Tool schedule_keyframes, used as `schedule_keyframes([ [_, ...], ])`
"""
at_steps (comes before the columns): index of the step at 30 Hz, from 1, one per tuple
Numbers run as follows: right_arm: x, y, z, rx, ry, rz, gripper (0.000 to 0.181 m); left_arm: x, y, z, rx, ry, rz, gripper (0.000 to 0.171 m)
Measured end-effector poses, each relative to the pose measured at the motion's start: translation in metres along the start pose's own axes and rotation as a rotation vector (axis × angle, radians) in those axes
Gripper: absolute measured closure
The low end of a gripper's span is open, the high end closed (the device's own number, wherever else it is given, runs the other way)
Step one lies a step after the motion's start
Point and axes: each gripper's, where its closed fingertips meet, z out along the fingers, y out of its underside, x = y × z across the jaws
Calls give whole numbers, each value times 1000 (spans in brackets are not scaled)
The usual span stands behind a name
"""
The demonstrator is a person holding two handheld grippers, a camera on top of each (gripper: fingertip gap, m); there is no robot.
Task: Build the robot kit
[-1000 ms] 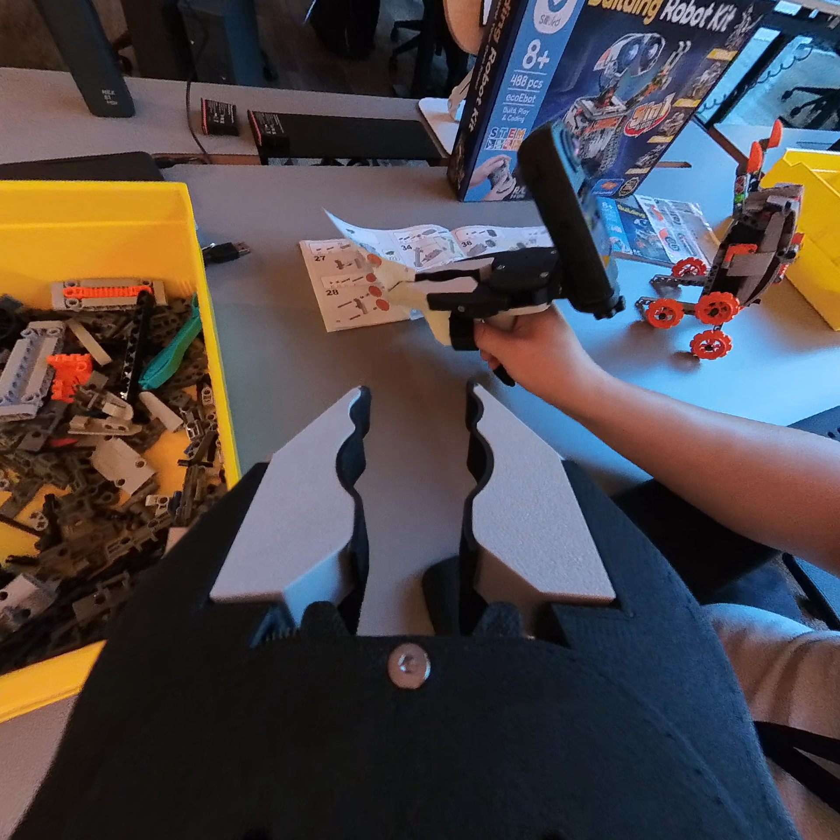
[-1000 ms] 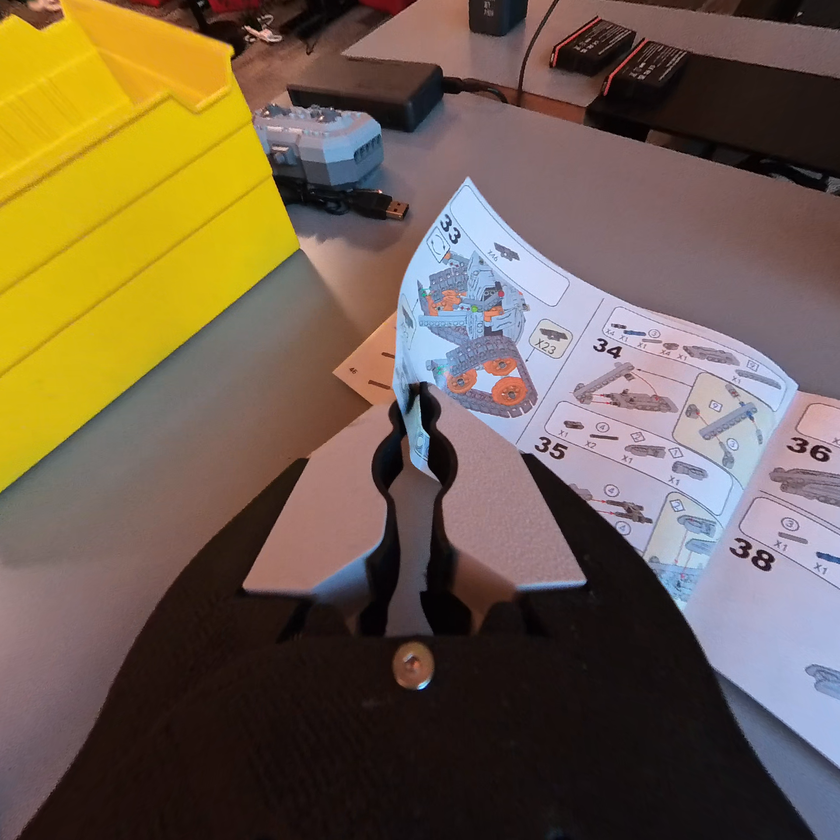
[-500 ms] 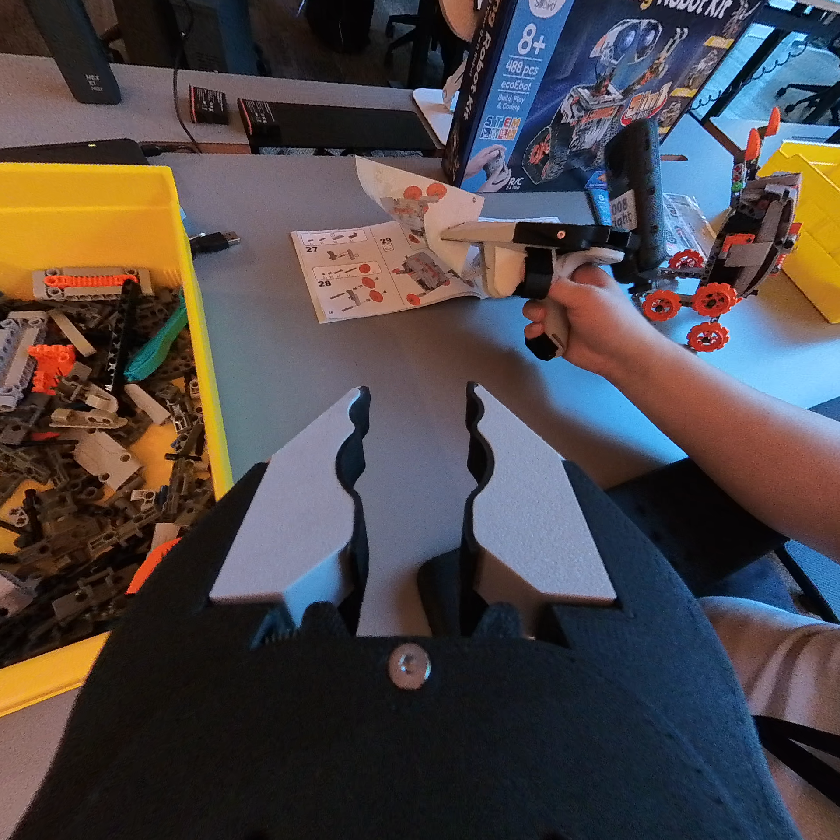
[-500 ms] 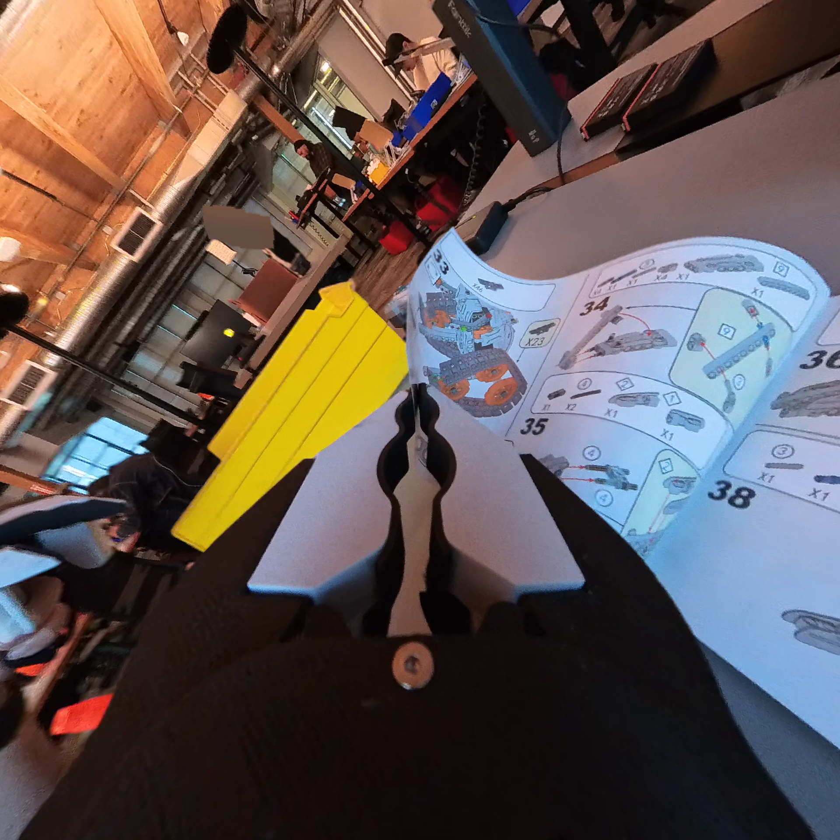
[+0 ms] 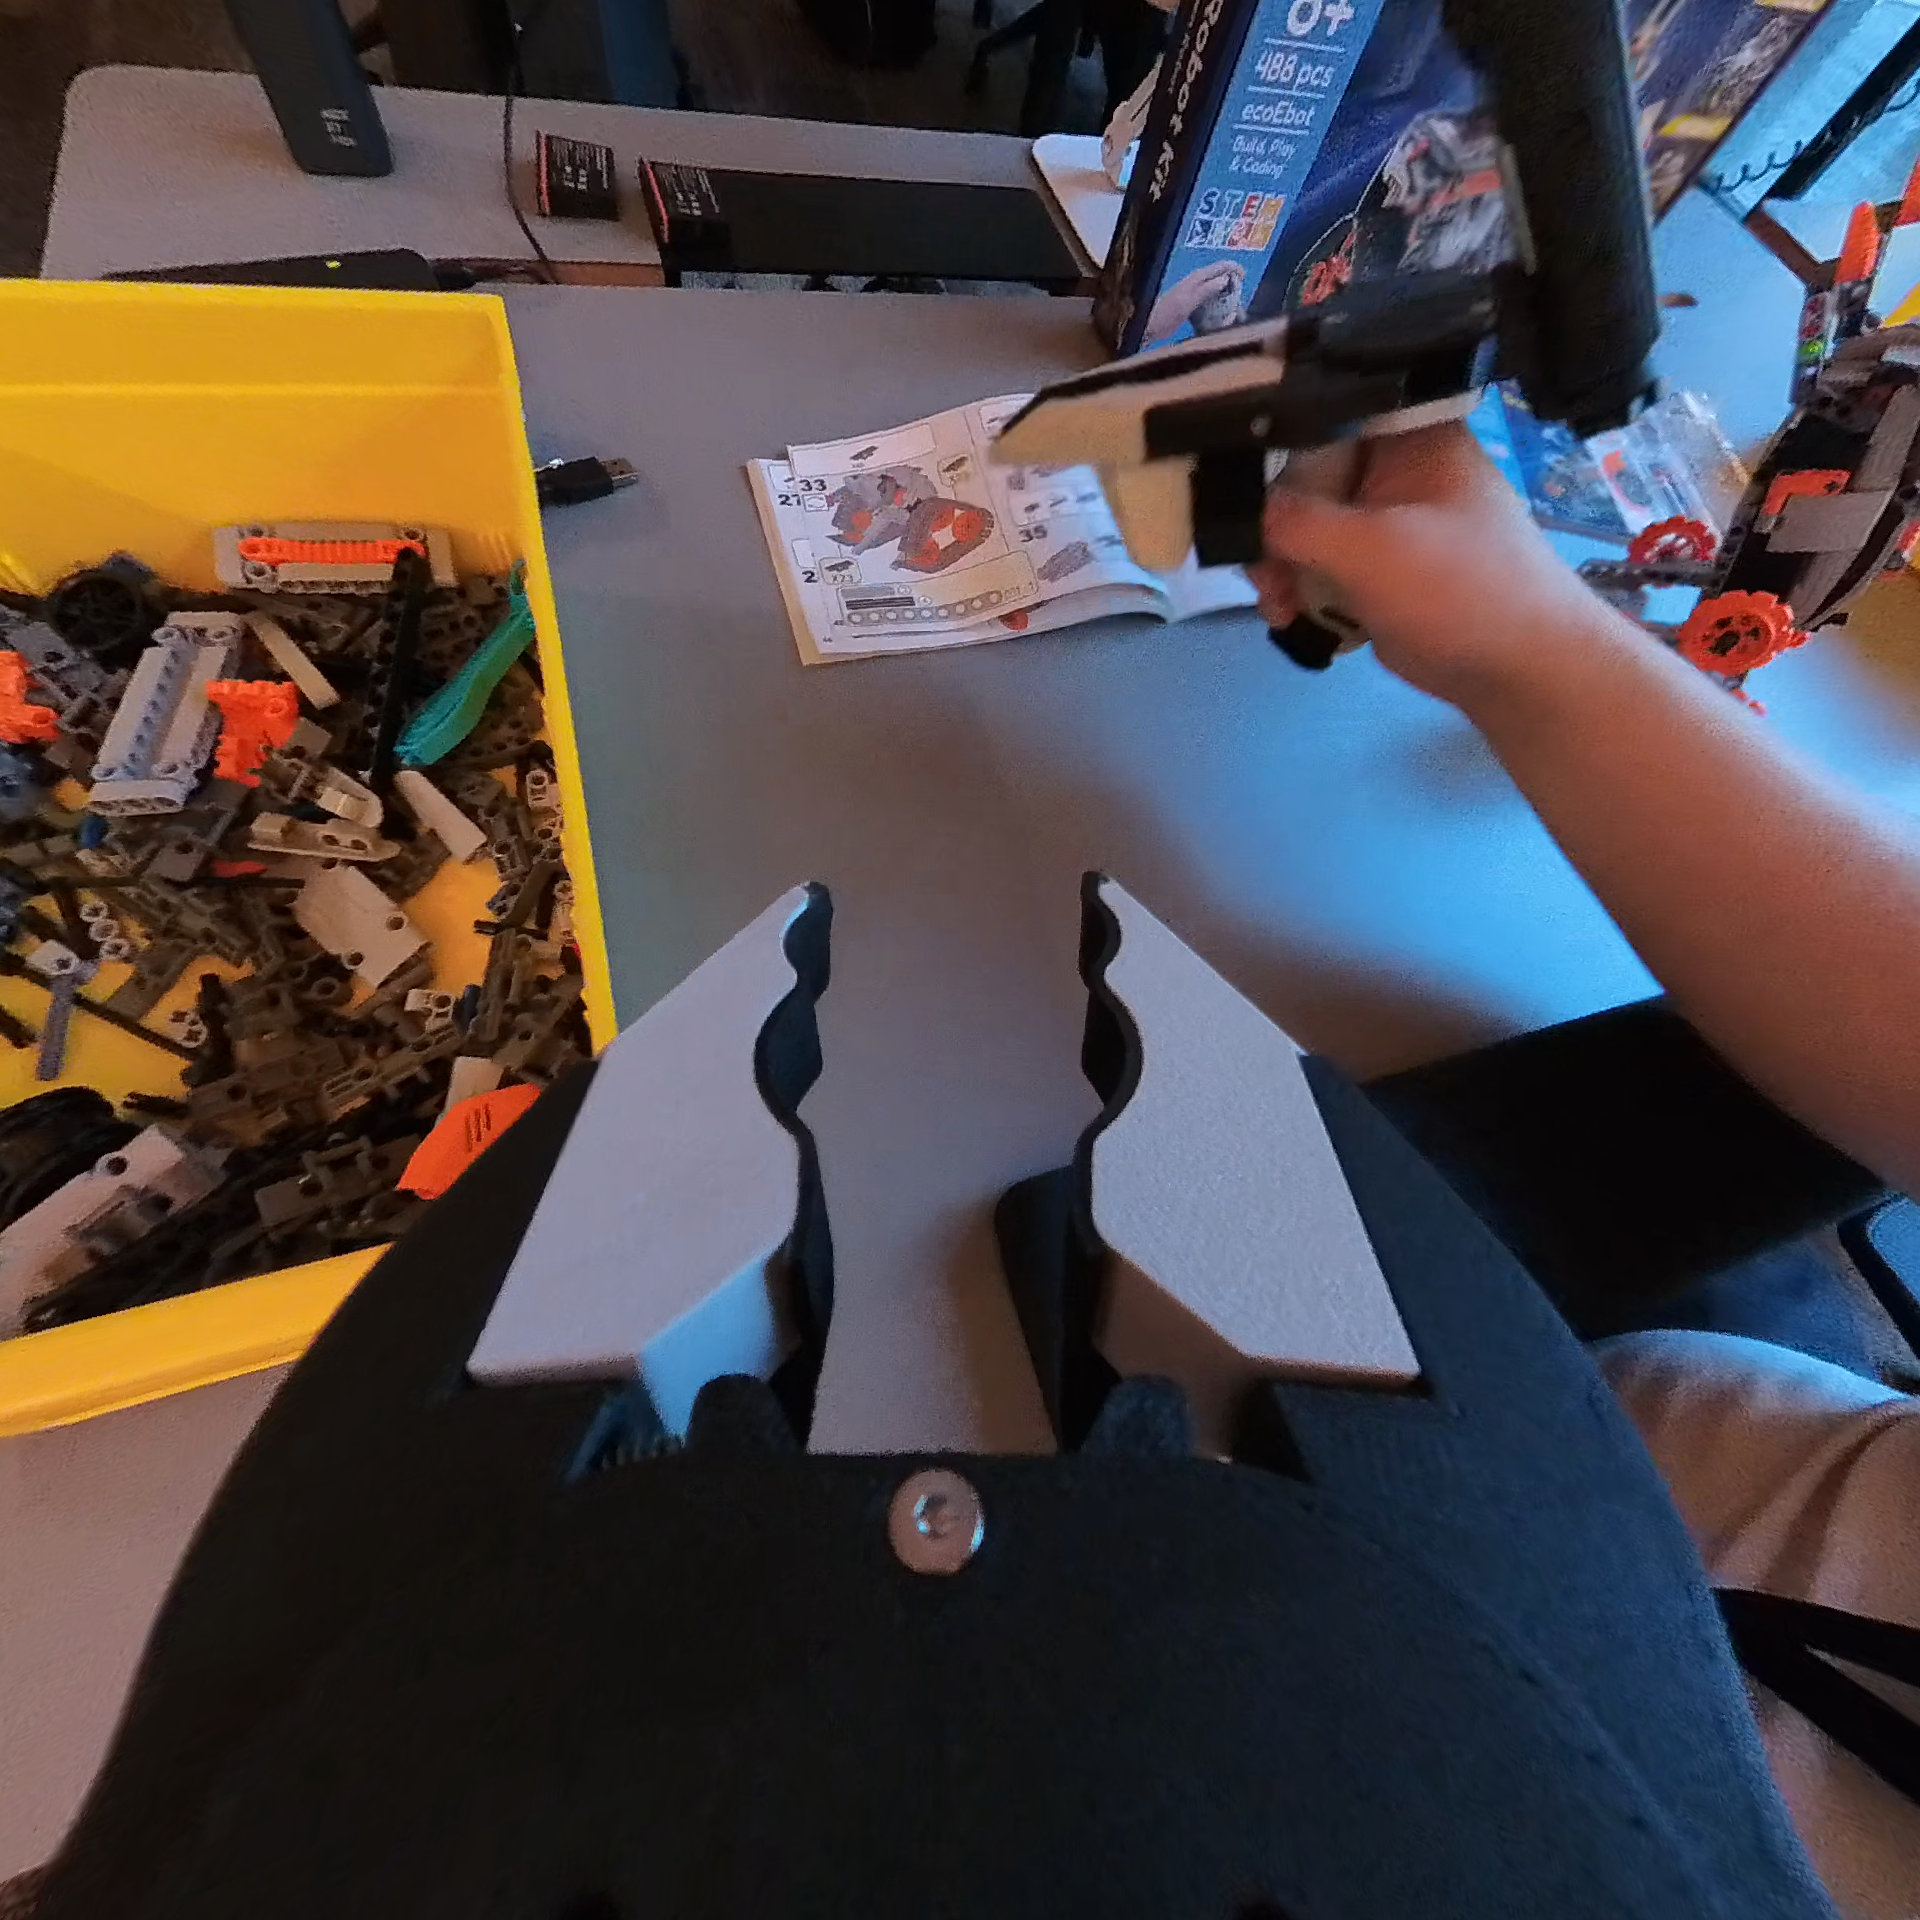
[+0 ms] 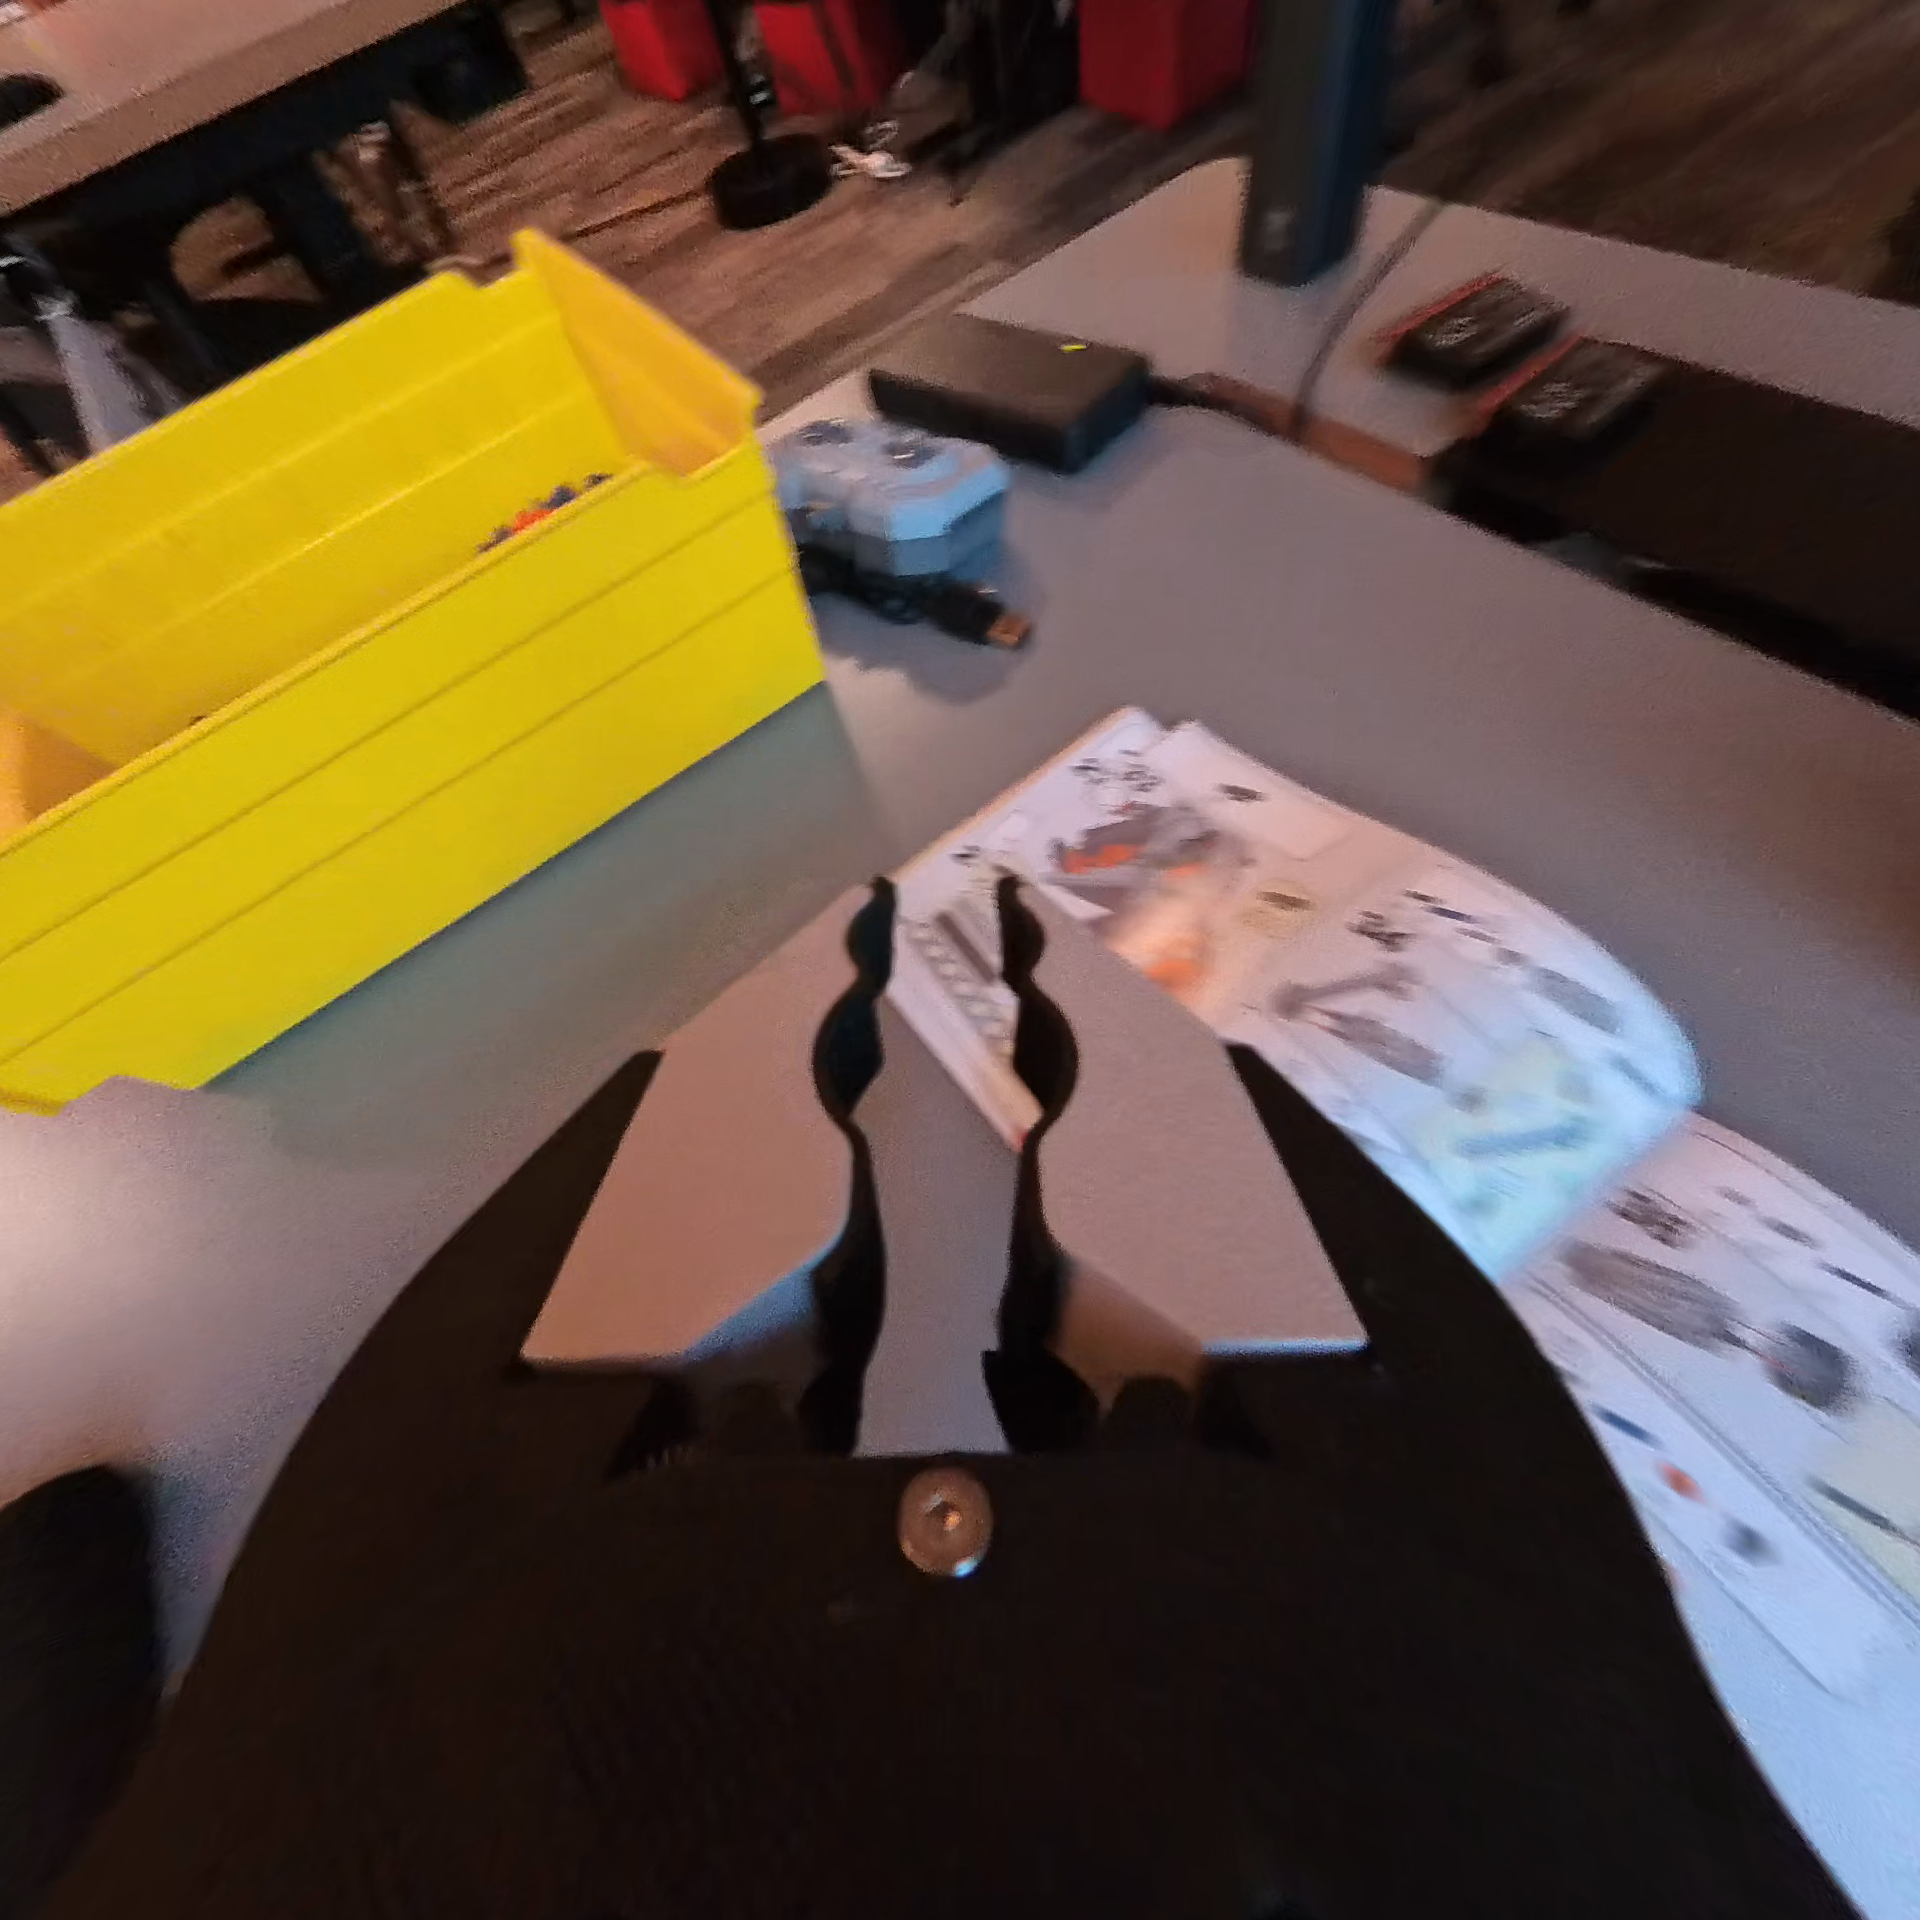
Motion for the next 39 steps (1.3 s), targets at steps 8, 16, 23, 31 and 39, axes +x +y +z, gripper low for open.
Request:
schedule_keyframes([
  [8,92,31,-17,-118,43,468,181,9,3,-3,-14,-10,24,124],
  [16,111,53,8,-189,-28,813,181,18,1,-5,-25,-38,47,124],
  [23,109,58,12,-190,2,726,181,23,0,-3,-39,-45,63,124],
  [31,77,83,-19,-259,32,583,181,26,1,0,-46,-42,53,124],
  [39,3,41,-90,48,53,-55,180,41,-1,16,21,-24,106,118],
])
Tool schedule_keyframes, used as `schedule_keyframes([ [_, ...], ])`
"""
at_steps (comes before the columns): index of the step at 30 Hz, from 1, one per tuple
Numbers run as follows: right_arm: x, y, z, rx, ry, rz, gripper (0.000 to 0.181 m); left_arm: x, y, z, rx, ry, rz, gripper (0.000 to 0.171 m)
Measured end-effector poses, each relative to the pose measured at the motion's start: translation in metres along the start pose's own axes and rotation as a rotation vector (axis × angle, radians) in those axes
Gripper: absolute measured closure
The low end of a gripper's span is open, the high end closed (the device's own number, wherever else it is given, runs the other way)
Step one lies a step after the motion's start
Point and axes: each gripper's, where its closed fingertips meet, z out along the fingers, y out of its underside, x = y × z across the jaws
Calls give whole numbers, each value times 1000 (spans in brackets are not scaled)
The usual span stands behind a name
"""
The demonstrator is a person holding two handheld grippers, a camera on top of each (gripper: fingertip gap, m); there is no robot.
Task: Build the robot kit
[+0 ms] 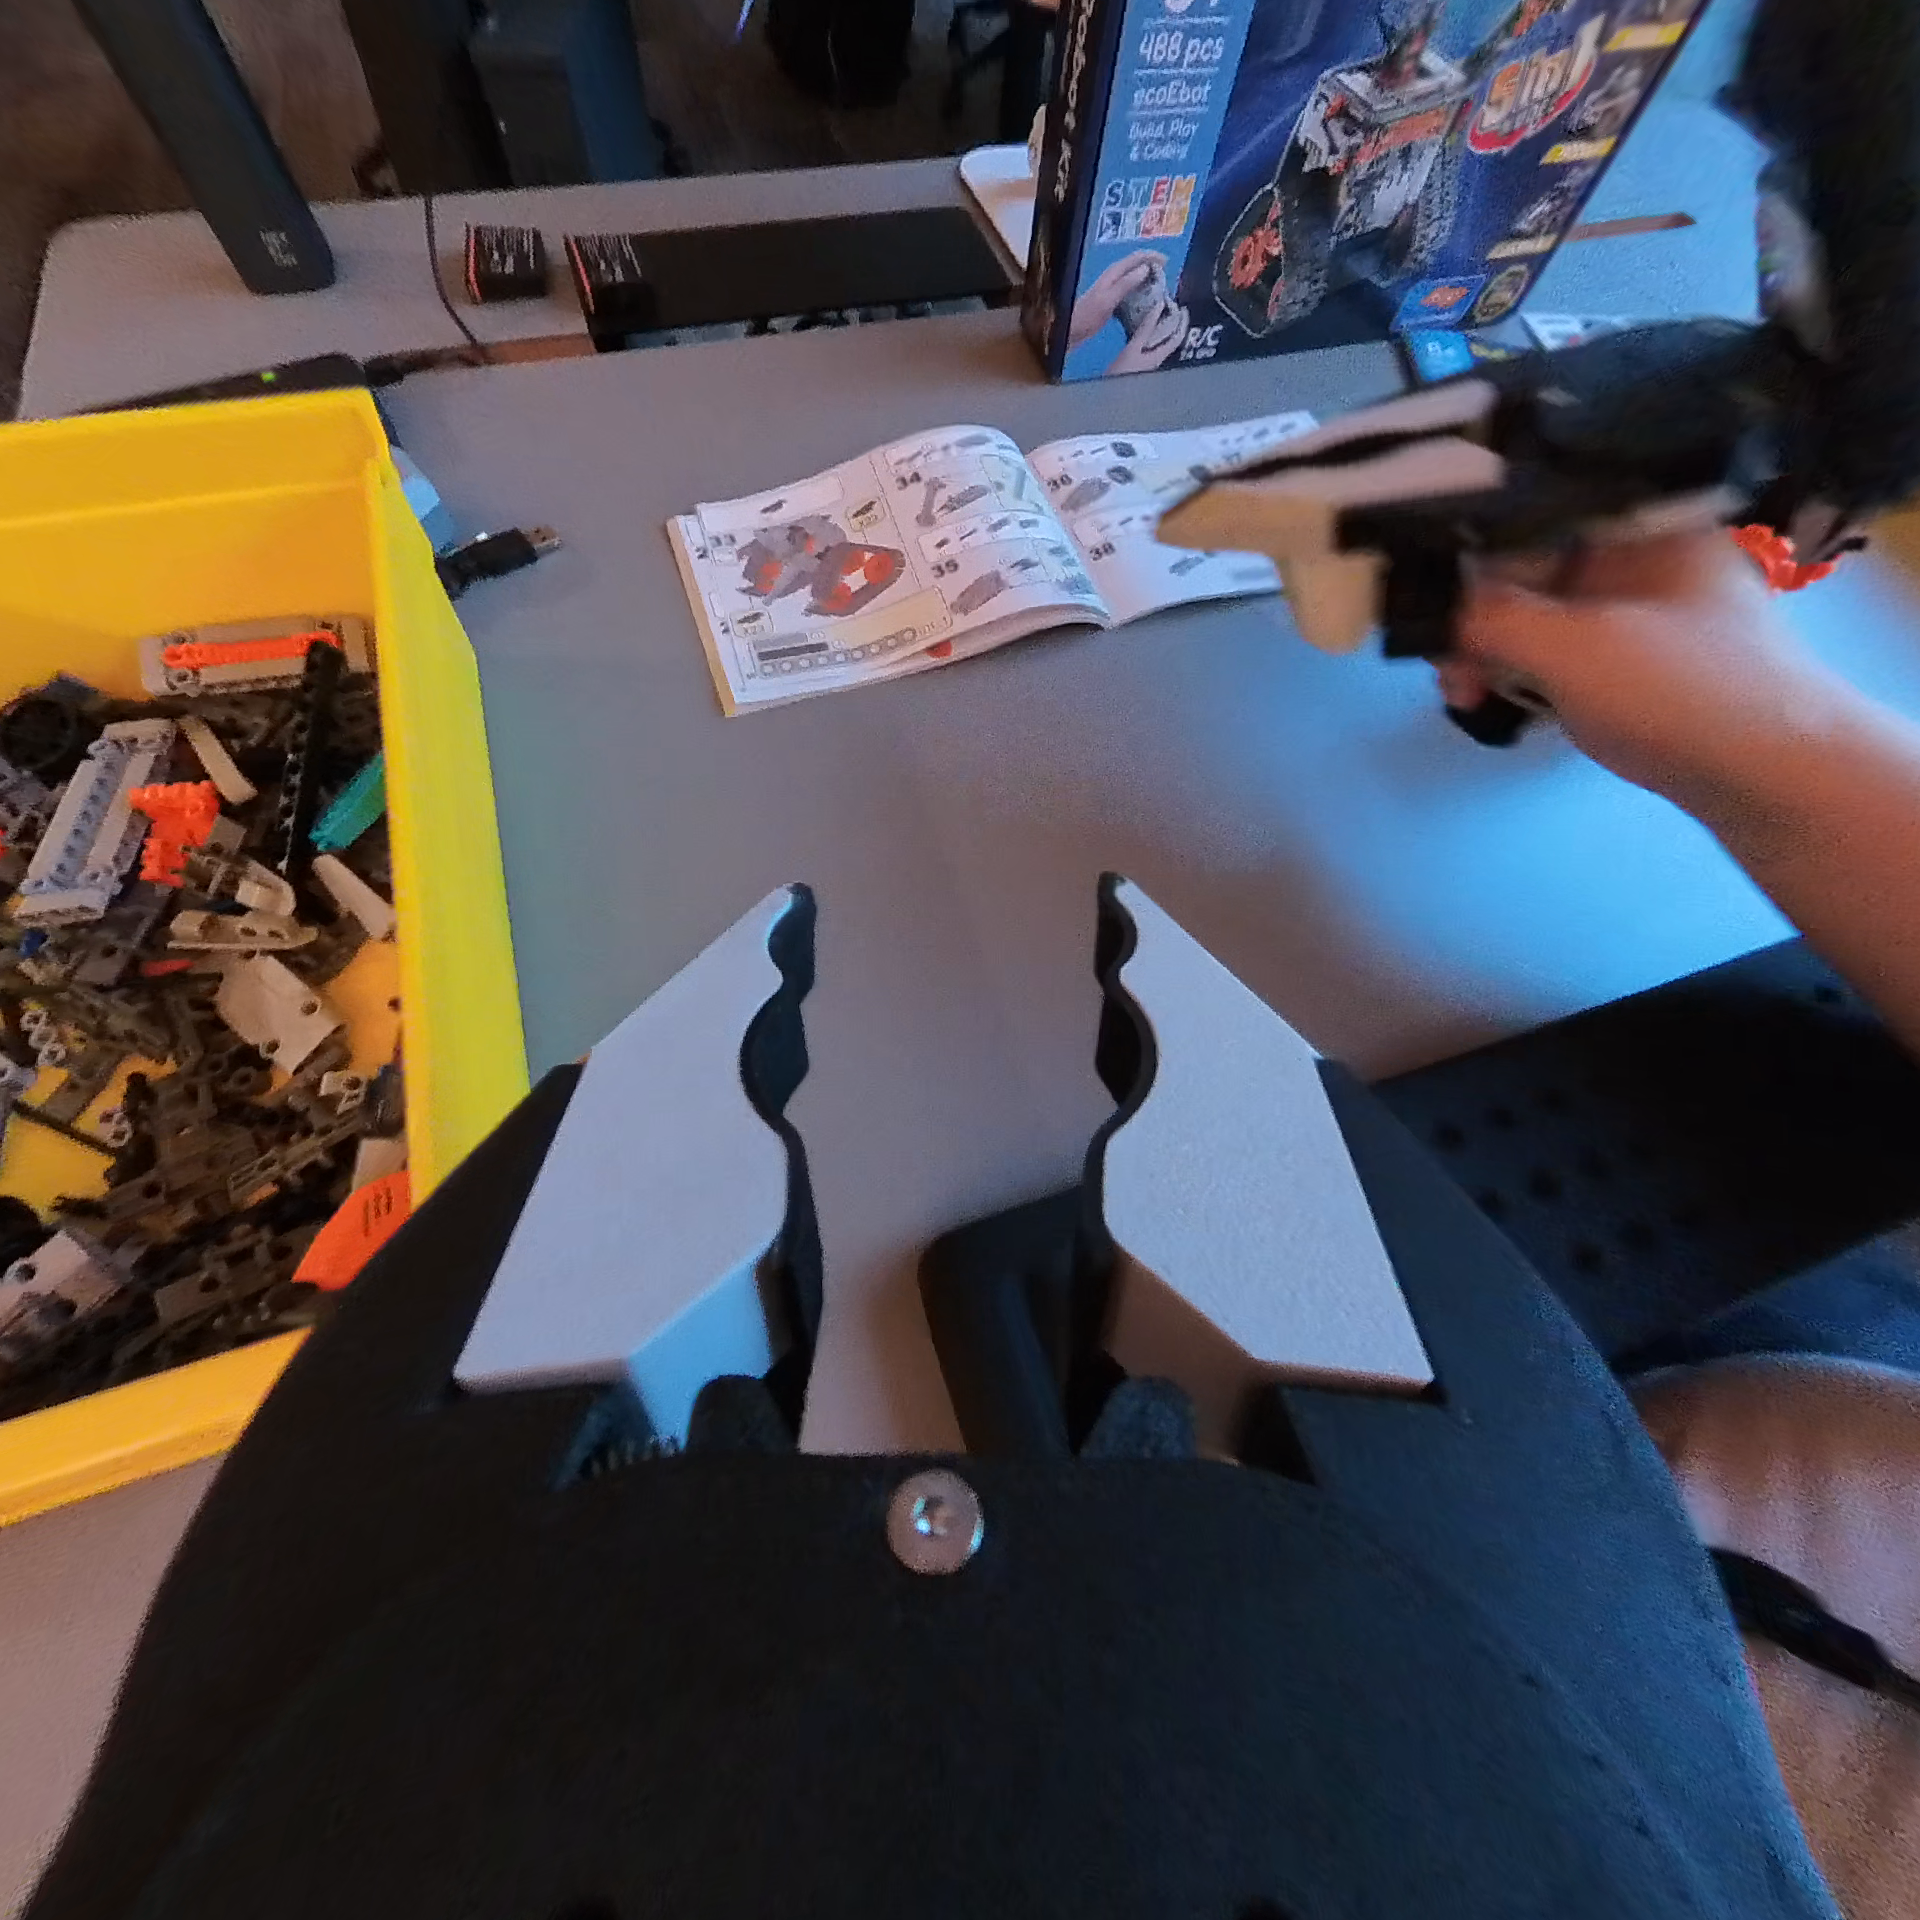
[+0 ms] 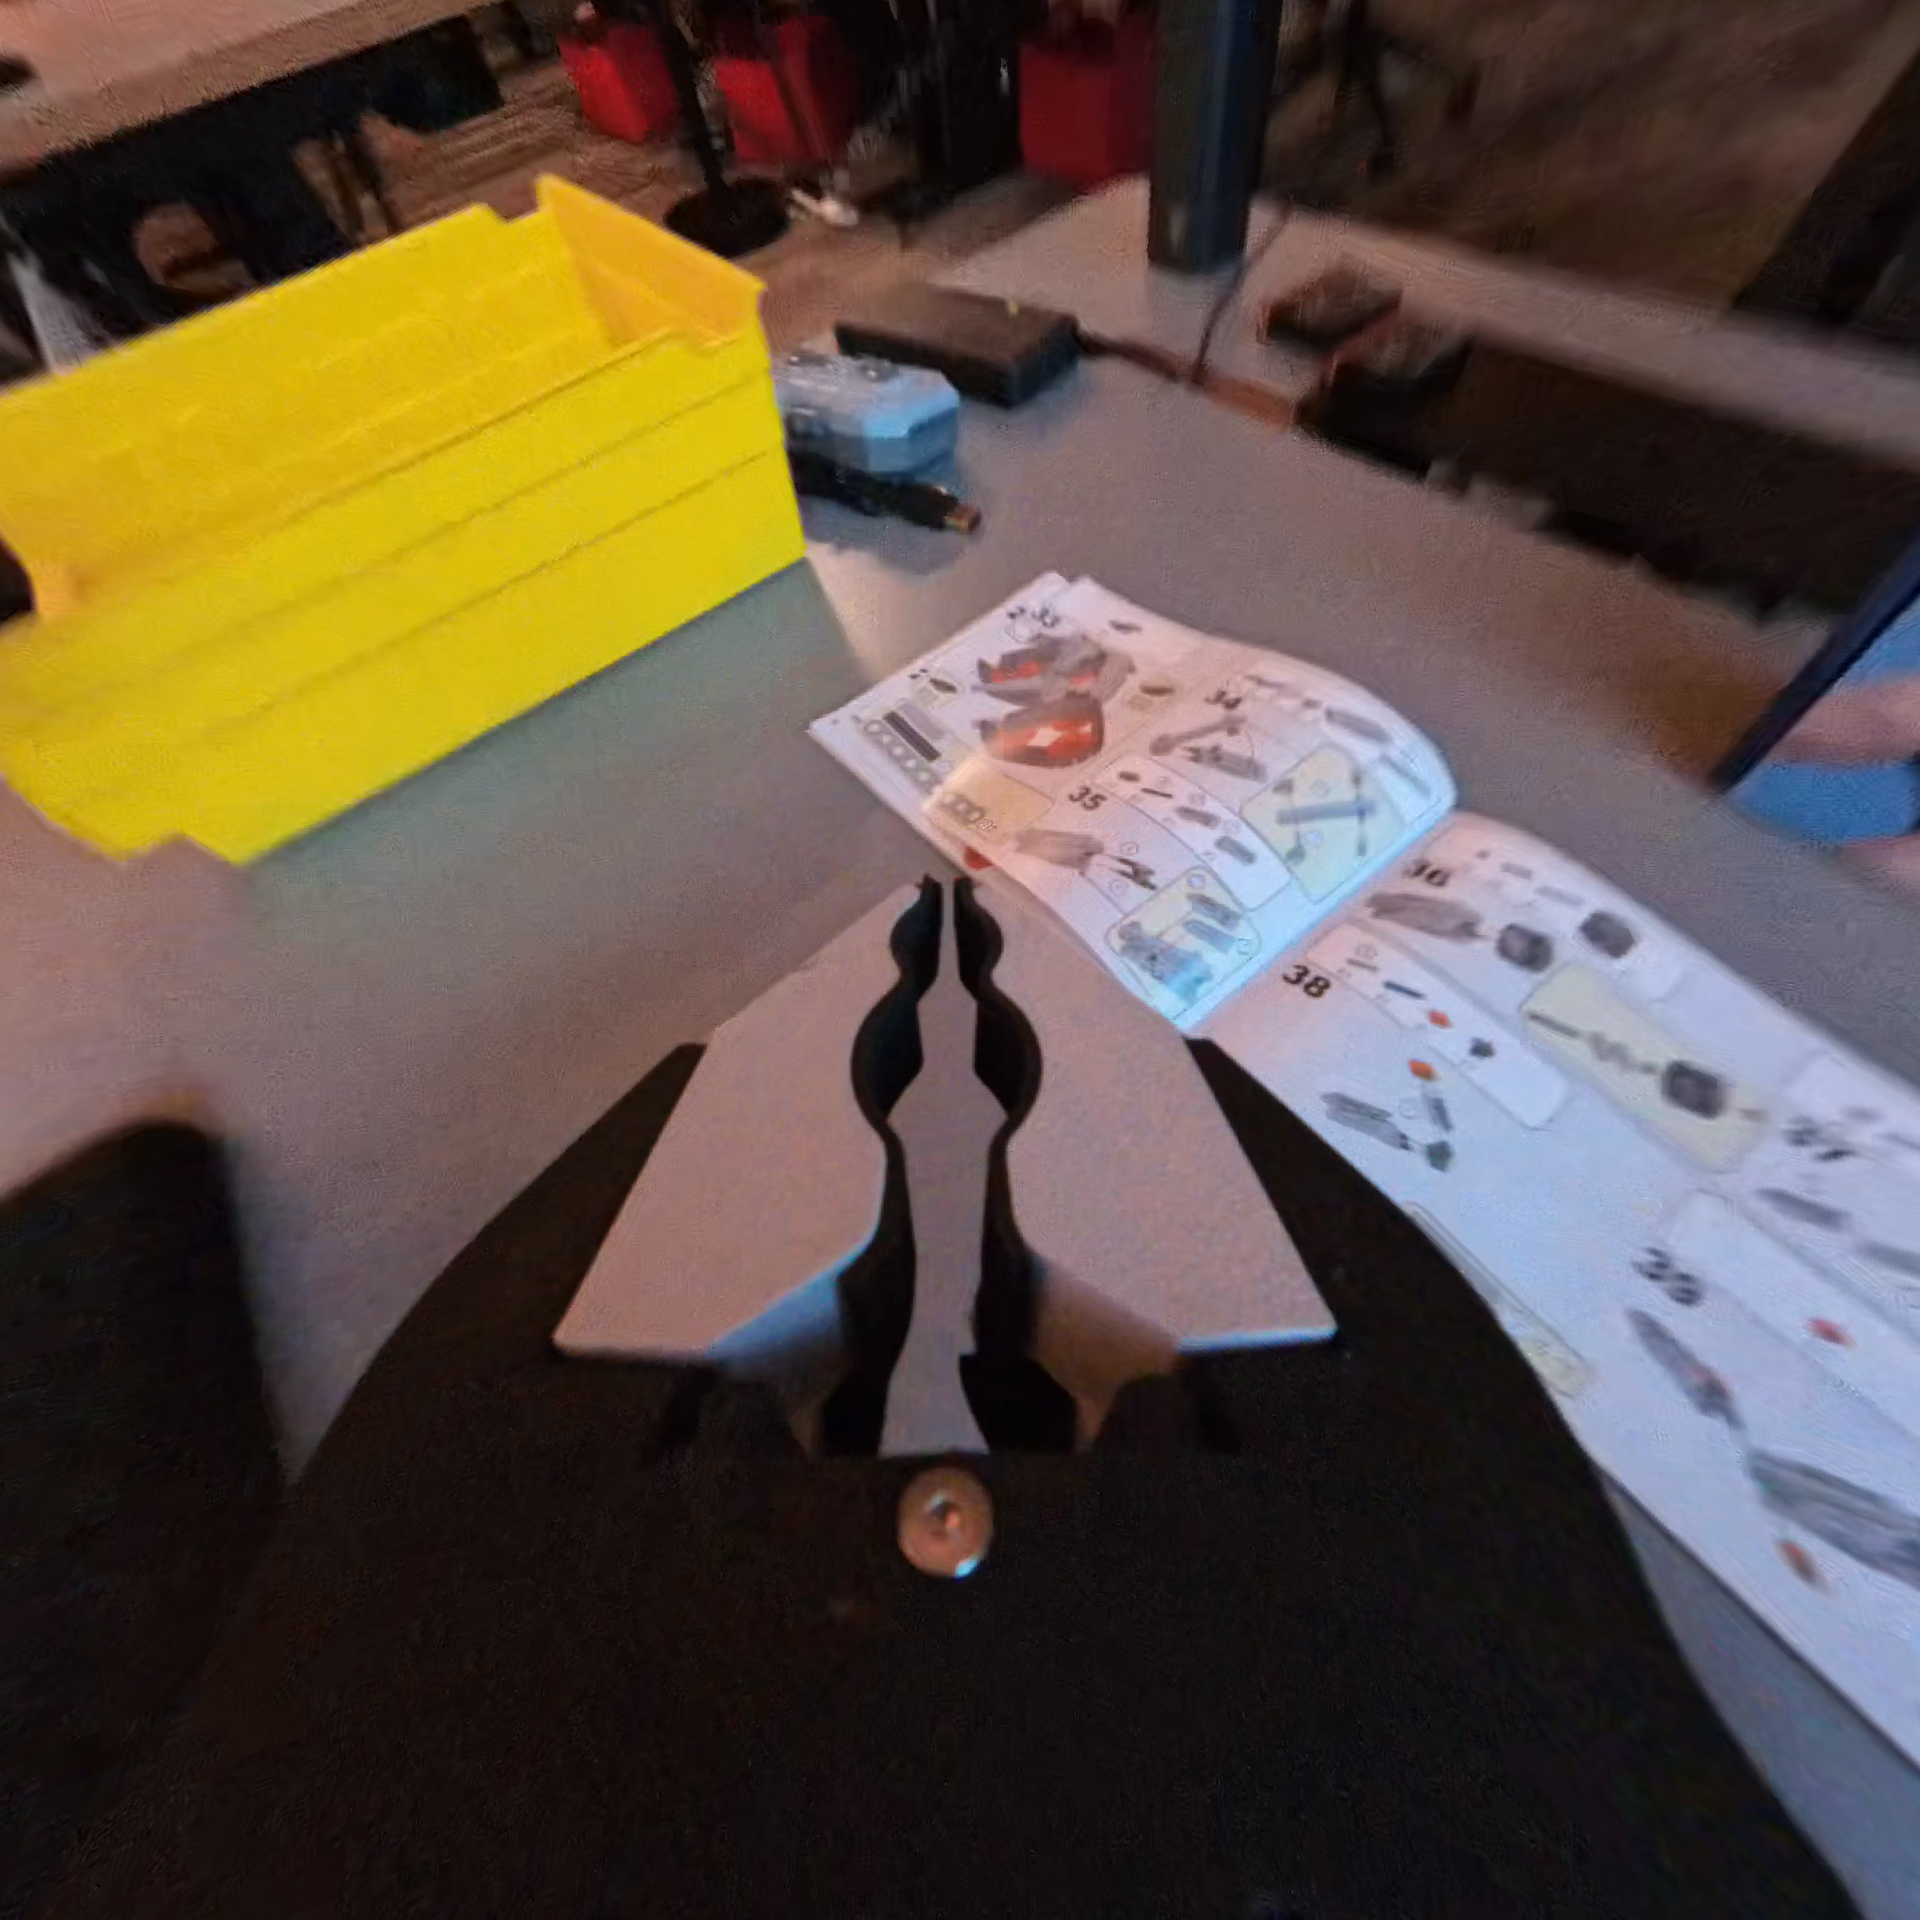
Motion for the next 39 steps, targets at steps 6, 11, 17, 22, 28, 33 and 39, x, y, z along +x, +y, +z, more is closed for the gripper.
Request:
schedule_keyframes([
  [6,-26,58,-49,50,6,-207,146,12,18,43,213,-37,47,116],
  [11,-8,36,-47,133,152,-319,128,27,30,45,247,-100,64,112],
  [17,-17,36,-56,148,97,-229,129,4,16,10,284,-186,25,109],
  [22,-12,35,-105,256,126,-267,140,-6,-23,15,288,-81,-37,111],
  [28,26,60,-118,191,150,-151,142,21,-130,63,420,123,35,113],
  [33,25,19,-64,245,28,-192,144,3,-170,122,436,140,-40,115],
  [39,26,0,15,285,-98,-61,148,-61,-123,181,365,-38,-32,120],
])
